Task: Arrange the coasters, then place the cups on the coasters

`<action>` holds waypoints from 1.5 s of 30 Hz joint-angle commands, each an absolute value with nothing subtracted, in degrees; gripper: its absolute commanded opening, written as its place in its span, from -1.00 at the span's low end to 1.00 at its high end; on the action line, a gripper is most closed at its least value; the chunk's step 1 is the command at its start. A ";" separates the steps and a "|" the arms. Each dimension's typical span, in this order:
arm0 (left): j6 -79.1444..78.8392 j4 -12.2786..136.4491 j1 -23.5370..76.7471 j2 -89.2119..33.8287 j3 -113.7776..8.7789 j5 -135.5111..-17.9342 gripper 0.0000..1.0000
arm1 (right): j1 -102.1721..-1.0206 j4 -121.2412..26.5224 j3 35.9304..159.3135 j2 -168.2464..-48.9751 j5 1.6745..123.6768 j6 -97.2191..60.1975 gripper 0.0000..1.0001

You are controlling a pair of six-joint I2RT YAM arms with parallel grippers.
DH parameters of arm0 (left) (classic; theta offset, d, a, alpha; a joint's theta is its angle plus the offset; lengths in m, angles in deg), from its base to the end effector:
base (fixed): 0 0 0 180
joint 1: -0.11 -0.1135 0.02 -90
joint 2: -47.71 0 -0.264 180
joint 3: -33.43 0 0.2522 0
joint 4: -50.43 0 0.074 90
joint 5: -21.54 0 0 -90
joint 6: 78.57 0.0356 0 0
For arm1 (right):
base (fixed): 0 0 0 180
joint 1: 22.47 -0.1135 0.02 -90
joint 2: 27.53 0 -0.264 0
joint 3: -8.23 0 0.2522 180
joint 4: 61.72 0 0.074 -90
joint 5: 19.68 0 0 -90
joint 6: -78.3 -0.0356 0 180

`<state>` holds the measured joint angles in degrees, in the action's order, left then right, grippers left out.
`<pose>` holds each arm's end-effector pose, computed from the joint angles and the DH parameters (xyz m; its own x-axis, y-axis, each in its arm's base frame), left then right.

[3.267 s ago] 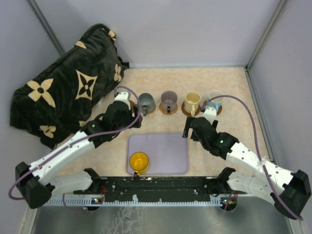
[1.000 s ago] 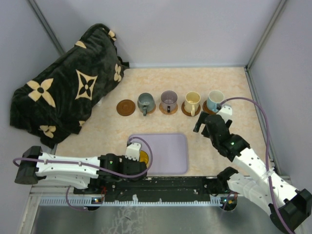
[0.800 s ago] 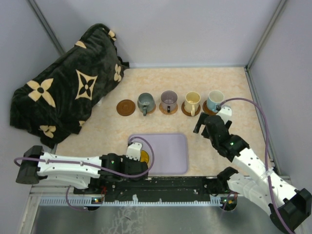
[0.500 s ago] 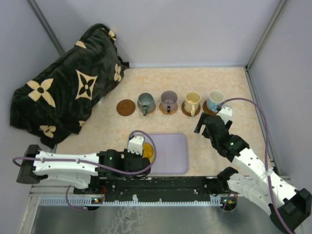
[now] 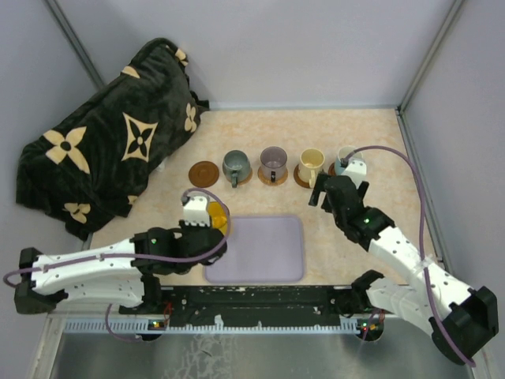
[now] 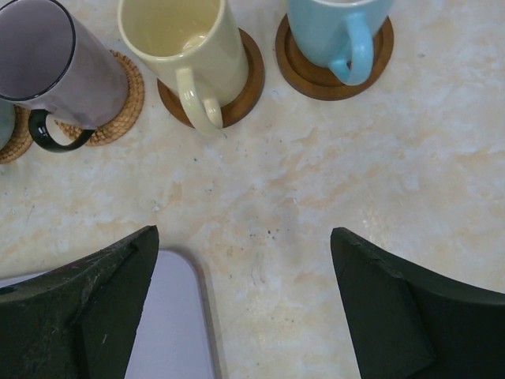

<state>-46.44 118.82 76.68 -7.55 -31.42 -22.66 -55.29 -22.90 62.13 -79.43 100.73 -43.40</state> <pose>0.0642 -0.1589 0.2879 -0.6069 -0.0005 -0.7948 0.1465 0.9828 -0.1126 0.1719 0.0894 0.2673 -0.4952 0.2199 -0.8405 0.1567 0.9742 0.1626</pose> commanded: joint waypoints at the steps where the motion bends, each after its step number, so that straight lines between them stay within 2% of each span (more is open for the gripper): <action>1: -31.69 106.64 66.40 -1.04 -28.67 -21.71 -1.00 | -54.91 -30.31 66.36 -83.62 99.01 -39.88 0.79; 6: -20.36 97.22 55.23 -0.68 -26.98 -25.68 -1.00 | -54.82 -33.95 68.01 -89.06 98.65 -38.03 0.79; 21: -10.95 85.04 40.27 -6.34 -25.72 -34.29 -1.00 | -52.43 -42.47 71.73 -101.44 94.83 -35.95 0.78; 45: -12.00 87.19 38.43 -3.47 -23.97 -35.59 -1.00 | -49.55 -48.02 74.58 -111.00 90.18 -36.08 0.76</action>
<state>-12.04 90.36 38.83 -4.97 -23.46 -36.32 -50.04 -45.17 71.90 -110.55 90.50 -36.25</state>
